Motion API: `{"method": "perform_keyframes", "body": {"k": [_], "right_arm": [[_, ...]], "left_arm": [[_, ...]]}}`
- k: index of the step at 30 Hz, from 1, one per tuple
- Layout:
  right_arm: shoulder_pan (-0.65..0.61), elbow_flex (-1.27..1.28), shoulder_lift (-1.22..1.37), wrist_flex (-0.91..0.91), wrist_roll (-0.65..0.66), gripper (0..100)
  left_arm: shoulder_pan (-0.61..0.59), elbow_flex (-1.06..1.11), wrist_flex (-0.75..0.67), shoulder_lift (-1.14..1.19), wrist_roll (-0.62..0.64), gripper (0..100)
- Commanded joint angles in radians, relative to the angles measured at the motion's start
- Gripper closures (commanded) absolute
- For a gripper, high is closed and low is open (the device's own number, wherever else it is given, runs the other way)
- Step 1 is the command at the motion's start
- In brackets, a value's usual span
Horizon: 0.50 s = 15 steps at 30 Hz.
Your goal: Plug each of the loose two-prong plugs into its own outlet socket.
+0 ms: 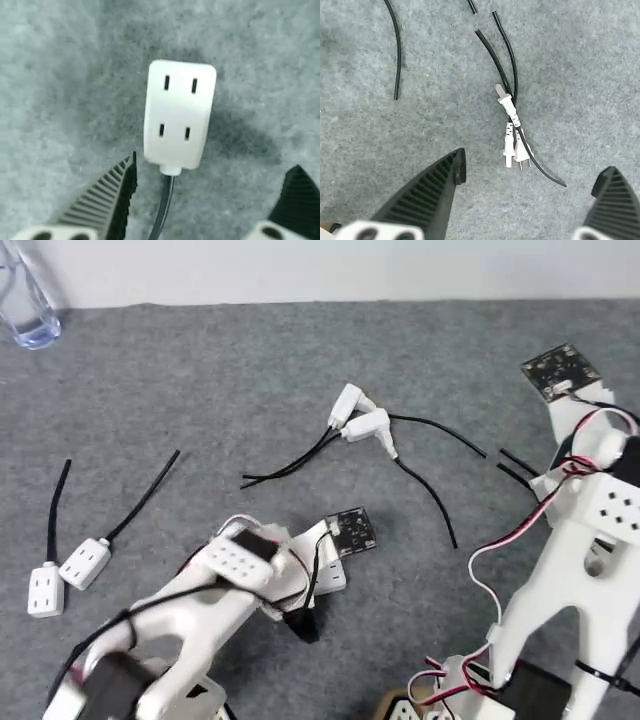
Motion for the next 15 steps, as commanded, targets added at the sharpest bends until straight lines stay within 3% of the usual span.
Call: {"method": "perform_keyframes", "body": {"k": [1, 5, 15], "right_arm": [[0.012, -0.005, -0.004, -0.022, 0.008, 60.8], [0.018, -0.005, -0.005, -0.012, 0.038, 60.8], [0.035, -0.003, -0.013, -0.01, 0.064, 60.8]], "left_arm": [[0.0, -0.114, 0.048, 0.106, 0.006, 58], [-0.005, -0.176, 0.092, 0.17, -0.066, 58], [-0.186, -0.378, 0.098, 0.334, -0.195, 58]]}}
